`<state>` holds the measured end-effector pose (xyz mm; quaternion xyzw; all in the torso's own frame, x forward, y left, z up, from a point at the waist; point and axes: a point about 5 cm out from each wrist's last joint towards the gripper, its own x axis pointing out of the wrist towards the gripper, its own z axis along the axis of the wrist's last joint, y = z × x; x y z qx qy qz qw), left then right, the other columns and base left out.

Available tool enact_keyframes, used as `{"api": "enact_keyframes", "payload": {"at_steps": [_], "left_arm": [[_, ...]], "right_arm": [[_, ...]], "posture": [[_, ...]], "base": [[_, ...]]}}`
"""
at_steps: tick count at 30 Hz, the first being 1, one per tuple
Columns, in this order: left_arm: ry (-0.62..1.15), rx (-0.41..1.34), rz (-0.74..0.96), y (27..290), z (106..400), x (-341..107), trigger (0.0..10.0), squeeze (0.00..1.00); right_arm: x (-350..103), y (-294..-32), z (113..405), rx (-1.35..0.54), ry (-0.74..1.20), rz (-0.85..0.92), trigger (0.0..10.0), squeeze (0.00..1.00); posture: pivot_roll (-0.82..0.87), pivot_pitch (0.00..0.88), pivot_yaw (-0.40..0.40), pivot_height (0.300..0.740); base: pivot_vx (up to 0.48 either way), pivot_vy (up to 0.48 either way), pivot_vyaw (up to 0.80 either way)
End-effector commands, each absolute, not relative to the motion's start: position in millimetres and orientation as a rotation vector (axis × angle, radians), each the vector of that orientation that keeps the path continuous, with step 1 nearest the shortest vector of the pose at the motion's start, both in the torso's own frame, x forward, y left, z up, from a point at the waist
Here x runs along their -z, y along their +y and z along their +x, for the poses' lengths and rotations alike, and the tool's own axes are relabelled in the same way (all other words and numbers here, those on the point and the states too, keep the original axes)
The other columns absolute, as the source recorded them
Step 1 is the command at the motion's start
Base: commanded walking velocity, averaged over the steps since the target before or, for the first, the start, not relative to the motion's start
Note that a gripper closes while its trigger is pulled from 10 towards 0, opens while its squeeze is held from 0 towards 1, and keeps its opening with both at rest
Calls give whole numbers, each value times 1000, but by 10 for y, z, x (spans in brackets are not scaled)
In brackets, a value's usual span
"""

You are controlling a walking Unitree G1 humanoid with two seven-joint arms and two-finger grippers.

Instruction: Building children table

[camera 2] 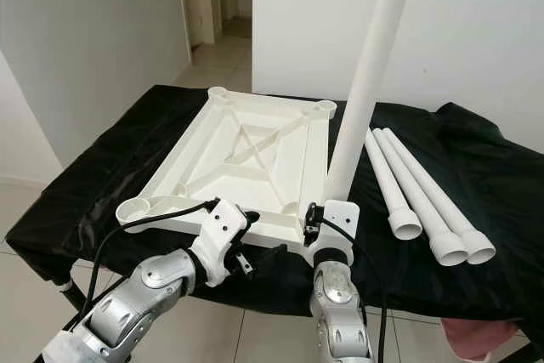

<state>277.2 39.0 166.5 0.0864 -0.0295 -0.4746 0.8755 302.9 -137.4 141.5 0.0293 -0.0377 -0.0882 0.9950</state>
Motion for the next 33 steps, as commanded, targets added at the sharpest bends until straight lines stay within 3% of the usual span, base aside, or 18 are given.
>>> {"api": "enact_keyframes", "payload": {"at_steps": [1,4,5,6,7,15,16,18,19,33], "left_arm": [[-64,1034,189,391,2754,-1654,10000,0],[-67,1035,191,392,2757,-1657,10000,0],[-69,1034,191,392,2759,-1657,10000,0],[-70,1034,191,391,2760,-1657,10000,0],[-71,1034,191,390,2758,-1657,10000,0],[-78,1033,195,394,2755,-1658,10000,0],[-79,1032,195,399,2757,-1659,10000,0],[-79,1032,196,401,2759,-1661,10000,0],[-79,1032,196,403,2758,-1661,10000,0],[-83,1045,197,397,2761,-1673,10000,0]], "right_arm": [[-1238,-1389,3000,206,27,80,10000,0],[-1256,-1382,2998,211,19,79,10000,0],[-1272,-1385,2998,205,5,88,10000,216],[-1284,-1387,2997,200,-4,95,10000,216],[-1298,-1390,2991,189,-18,98,10000,1000],[-1371,-1463,2973,66,-75,85,10000,1000],[-1380,-1481,2978,19,-79,88,10000,169],[-1386,-1493,2982,-11,-81,89,10000,169],[-1405,-1513,2994,-52,-90,77,10000,0],[-1486,-1580,3241,-450,-84,-117,10000,0]], "posture": [[-39,59,2,740],[-40,54,1,740],[-40,52,0,740],[-40,52,0,740],[-39,51,0,740],[-37,47,-2,740],[-38,46,-2,740],[-38,47,-2,740],[-38,47,-2,740],[-39,48,9,740]], "base": [[0,0,0],[0,0,0],[0,0,0],[0,0,0],[0,0,0],[0,0,0],[0,0,0],[0,0,0],[0,0,0],[0,0,0]]}}
